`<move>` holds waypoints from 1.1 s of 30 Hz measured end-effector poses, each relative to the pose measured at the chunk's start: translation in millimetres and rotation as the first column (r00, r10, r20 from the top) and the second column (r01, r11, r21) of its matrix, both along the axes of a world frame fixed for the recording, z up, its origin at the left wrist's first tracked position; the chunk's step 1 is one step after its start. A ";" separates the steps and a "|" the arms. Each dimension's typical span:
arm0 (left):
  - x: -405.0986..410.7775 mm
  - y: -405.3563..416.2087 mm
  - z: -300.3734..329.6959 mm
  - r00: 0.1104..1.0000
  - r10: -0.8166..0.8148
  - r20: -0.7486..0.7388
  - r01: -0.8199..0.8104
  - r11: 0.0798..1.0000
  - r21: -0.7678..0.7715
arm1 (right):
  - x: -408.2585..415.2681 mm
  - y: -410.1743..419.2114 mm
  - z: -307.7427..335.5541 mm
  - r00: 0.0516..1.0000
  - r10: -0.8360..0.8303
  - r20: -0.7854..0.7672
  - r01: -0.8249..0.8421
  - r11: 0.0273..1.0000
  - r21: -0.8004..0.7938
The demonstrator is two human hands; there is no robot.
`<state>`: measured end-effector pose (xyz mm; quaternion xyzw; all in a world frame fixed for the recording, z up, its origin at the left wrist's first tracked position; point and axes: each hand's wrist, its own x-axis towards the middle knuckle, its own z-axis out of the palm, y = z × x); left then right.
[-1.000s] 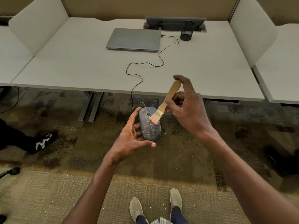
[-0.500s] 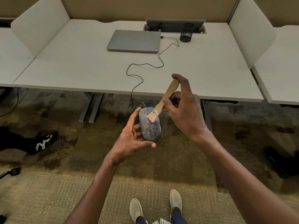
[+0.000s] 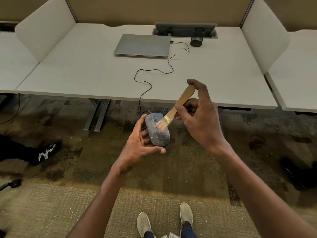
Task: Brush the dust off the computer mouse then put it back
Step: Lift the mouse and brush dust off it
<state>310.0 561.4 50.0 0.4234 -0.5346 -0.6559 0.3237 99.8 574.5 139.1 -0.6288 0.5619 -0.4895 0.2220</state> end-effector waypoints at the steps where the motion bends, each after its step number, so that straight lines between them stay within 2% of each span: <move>1: -0.9 0.2 0.2 1.000 0.011 0.003 -0.011 1.000 -0.005 | 1.5 0.7 -0.3 1.000 0.003 -0.002 -0.003 1.000 0.003; 8: 2.5 2.4 1.0 0.999 0.029 0.015 -0.029 0.999 -0.027 | -4.5 4.2 -4.0 0.996 -0.052 -0.066 0.054 0.998 0.029; 11: 4.4 3.5 0.9 0.998 0.041 0.037 -0.039 0.998 -0.041 | -8.9 5.3 -2.6 0.996 -0.086 -0.025 0.086 0.996 0.009; 16: 4.6 2.2 2.0 0.998 0.049 0.051 -0.047 0.998 -0.047 | -6.8 8.4 -0.3 1.000 -0.011 0.020 0.011 1.000 -0.013; 29: 3.0 -2.6 -0.1 0.996 0.054 0.073 -0.047 0.995 -0.092 | -8.5 19.7 -9.6 0.977 0.206 -0.058 -0.203 0.978 0.050; 33: 2.7 -2.7 -1.2 0.996 0.065 0.066 -0.059 0.993 -0.098 | -8.1 17.6 -13.6 0.976 0.201 -0.081 -0.198 0.979 0.046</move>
